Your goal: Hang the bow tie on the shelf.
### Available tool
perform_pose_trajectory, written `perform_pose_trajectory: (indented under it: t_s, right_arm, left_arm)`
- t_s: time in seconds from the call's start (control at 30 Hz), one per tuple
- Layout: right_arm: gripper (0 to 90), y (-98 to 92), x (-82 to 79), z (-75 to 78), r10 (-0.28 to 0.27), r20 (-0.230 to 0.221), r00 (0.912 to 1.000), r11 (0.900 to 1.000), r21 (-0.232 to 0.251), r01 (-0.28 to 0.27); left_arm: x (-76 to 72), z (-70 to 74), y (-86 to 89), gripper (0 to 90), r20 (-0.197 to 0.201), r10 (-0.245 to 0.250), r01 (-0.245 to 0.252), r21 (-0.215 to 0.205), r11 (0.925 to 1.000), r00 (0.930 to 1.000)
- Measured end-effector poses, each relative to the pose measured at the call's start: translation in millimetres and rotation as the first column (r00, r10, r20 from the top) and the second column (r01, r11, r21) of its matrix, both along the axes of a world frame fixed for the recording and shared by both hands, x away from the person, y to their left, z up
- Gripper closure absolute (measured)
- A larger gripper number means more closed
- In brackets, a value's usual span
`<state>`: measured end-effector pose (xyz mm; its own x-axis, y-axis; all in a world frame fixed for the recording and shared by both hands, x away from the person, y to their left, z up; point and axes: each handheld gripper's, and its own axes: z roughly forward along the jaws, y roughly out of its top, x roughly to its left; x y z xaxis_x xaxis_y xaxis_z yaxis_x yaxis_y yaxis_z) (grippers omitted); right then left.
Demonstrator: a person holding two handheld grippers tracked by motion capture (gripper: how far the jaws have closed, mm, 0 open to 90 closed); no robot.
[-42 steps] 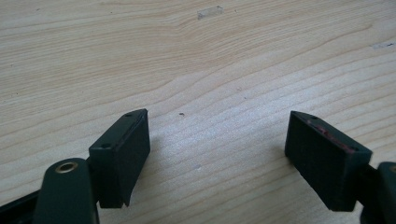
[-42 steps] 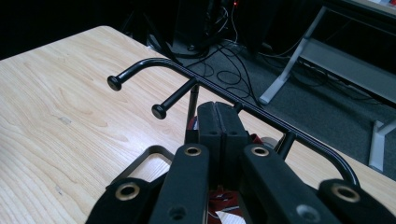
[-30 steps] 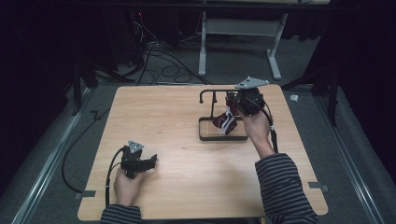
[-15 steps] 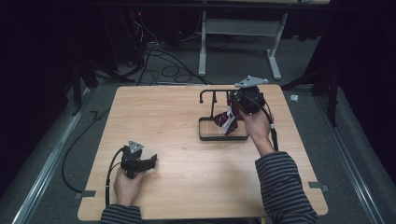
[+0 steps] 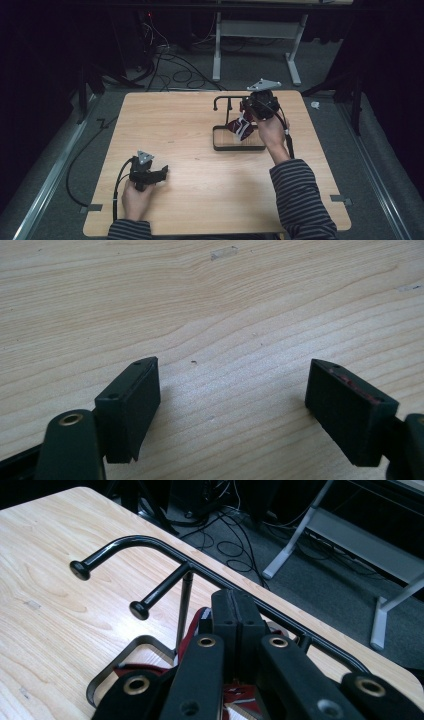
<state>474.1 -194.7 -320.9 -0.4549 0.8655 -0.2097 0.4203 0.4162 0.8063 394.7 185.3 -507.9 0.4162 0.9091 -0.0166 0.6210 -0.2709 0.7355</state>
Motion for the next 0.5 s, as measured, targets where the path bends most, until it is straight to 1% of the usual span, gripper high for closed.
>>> perform_pose_trajectory:
  t_s: [0.3, 0.5]
  right_arm:
    - [90.0, -0.8, 5.1, -2.8, -0.014, -0.014, 0.9998, 1.000, 0.002, 0.014]
    - [89.5, -1.3, 4.6, -2.5, -0.004, -0.020, 0.9998, 1.000, 0.018, 0.005]
  left_arm:
    - [-0.1, 0.0, 0.0, 22.4, 0.000, -0.001, 0.001, 0.000, 1.0000, 1.0000]
    - [-0.1, 0.0, 0.0, 22.3, 0.000, -0.001, 0.001, 0.001, 1.0000, 1.0000]
